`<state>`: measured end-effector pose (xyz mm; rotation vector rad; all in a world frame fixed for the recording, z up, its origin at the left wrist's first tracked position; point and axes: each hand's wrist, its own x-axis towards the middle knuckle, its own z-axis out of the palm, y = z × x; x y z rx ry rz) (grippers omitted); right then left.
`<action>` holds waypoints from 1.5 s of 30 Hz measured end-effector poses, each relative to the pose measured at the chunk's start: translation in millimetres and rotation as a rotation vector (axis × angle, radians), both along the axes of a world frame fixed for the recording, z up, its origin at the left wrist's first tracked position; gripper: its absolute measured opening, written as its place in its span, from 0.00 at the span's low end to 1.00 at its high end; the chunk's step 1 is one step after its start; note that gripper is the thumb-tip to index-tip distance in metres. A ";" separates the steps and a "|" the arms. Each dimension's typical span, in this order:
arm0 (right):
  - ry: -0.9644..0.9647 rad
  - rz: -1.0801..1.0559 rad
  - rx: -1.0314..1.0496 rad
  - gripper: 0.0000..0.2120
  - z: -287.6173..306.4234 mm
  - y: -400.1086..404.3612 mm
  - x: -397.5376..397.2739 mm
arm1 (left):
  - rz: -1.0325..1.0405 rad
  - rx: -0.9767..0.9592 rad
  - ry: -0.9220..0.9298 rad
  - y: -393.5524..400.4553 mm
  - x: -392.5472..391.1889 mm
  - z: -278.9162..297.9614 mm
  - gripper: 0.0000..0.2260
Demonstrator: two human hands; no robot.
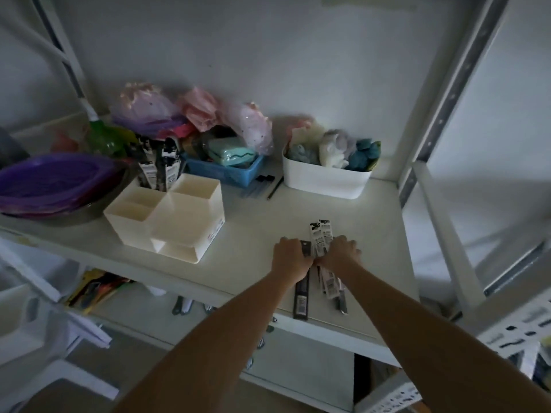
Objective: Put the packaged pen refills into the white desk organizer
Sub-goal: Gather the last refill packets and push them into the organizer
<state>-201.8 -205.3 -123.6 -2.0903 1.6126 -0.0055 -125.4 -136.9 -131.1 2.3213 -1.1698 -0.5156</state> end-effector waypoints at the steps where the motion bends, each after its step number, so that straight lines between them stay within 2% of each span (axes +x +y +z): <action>1: -0.026 -0.013 0.011 0.28 -0.5 -1.8 -1.6 | 0.016 -0.008 0.021 -2.8 -3.7 -0.2 0.13; 4: -0.105 -0.072 0.044 0.14 -0.9 -3.1 -3.7 | 0.090 -0.030 0.133 -12.3 -12.6 0.4 0.13; 6: -0.121 -0.055 0.037 0.11 -2.5 -2.2 -3.9 | 0.170 -0.055 0.242 -15.5 -16.1 -2.9 0.12; 8: -0.176 -0.027 0.015 0.10 -4.5 0.3 -4.1 | 0.279 -0.131 0.428 -15.6 -16.4 -4.9 0.11; 12: -0.332 0.007 -0.058 0.12 -2.7 2.6 1.6 | 0.429 -0.334 0.986 -16.5 -7.8 -0.3 0.09; 14: -0.393 0.034 -0.072 0.12 2.1 2.7 9.5 | 0.483 -0.380 1.138 -16.4 -2.0 5.3 0.12; 16: -0.440 0.066 -0.065 0.12 6.2 2.8 17.4 | 0.496 -0.391 1.195 -14.5 4.4 11.9 0.08; 17: -0.462 0.076 -0.054 0.12 7.1 3.0 20.7 | 0.477 -0.393 1.183 -13.0 8.0 16.0 0.06; 19: -0.519 0.078 -0.037 0.12 7.4 4.1 25.6 | 0.415 -0.370 1.059 -12.0 16.4 19.9 0.10; 23: -0.700 0.051 0.065 0.12 9.4 10.6 36.6 | 0.311 -0.317 0.660 -5.2 37.0 29.2 0.11; 26: -0.889 0.012 0.181 0.16 25.8 20.4 50.1 | 0.265 -0.370 0.534 7.4 55.1 47.0 0.12; 29: -0.966 0.022 0.084 0.17 49.4 29.8 70.0 | 0.199 -0.429 0.421 18.4 75.6 73.5 0.11; 32: -0.992 0.040 -0.023 0.10 71.6 41.4 97.7 | 0.116 -0.500 0.233 32.8 103.6 102.9 0.08; 34: -0.994 0.069 -0.126 0.09 86.9 51.5 120.9 | 0.090 -0.561 0.146 43.7 127.9 119.0 0.11; 37: -1.003 0.164 -0.313 0.10 106.2 70.1 165.4 | 0.062 -0.687 0.094 60.6 170.5 137.4 0.10; 40: -0.931 0.209 -0.482 0.12 116.3 89.2 214.1 | 0.024 -0.767 0.078 79.0 217.3 148.1 0.11; 45: -0.888 0.206 -0.537 0.10 126.0 121.0 278.2 | -0.044 -0.739 0.004 106.8 291.5 154.1 0.11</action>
